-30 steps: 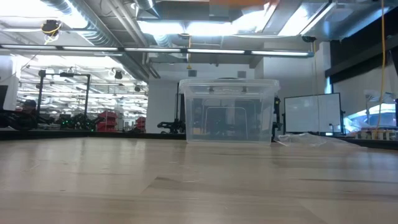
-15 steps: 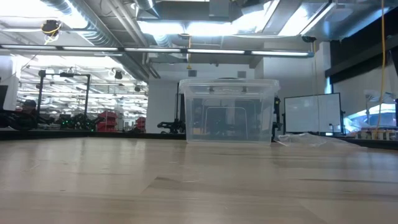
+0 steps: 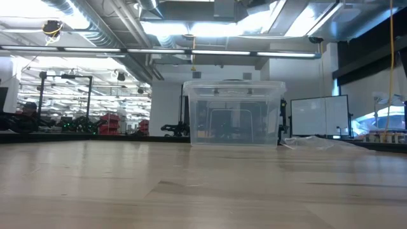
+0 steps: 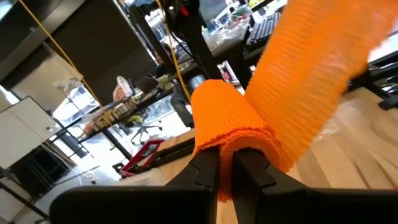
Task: Roll bandage
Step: Roll the orange bandage
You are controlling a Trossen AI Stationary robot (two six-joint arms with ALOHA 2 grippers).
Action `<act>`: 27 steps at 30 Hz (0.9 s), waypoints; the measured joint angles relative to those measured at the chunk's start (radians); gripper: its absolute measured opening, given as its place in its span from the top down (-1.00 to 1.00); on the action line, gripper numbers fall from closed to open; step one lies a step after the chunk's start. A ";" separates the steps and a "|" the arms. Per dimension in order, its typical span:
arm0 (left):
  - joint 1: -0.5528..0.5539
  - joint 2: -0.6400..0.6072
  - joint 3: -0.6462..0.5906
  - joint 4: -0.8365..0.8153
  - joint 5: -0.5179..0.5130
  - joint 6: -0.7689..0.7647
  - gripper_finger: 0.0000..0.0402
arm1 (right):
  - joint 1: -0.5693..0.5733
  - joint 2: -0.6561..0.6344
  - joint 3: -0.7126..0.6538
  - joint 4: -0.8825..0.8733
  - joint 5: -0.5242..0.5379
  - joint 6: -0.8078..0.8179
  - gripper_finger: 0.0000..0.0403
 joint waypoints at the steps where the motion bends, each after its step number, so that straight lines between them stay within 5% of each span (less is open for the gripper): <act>1: -0.005 0.000 -0.007 0.000 0.001 -0.007 0.92 | -0.006 0.000 0.016 -0.010 0.012 -0.032 0.99; 17: -0.114 0.091 -0.021 0.008 0.004 -0.061 0.92 | -0.228 0.001 0.087 -0.025 0.118 -0.192 1.00; 27: -0.190 0.092 -0.021 0.105 0.010 0.056 0.92 | -0.358 0.006 0.087 -0.265 -0.017 0.238 0.97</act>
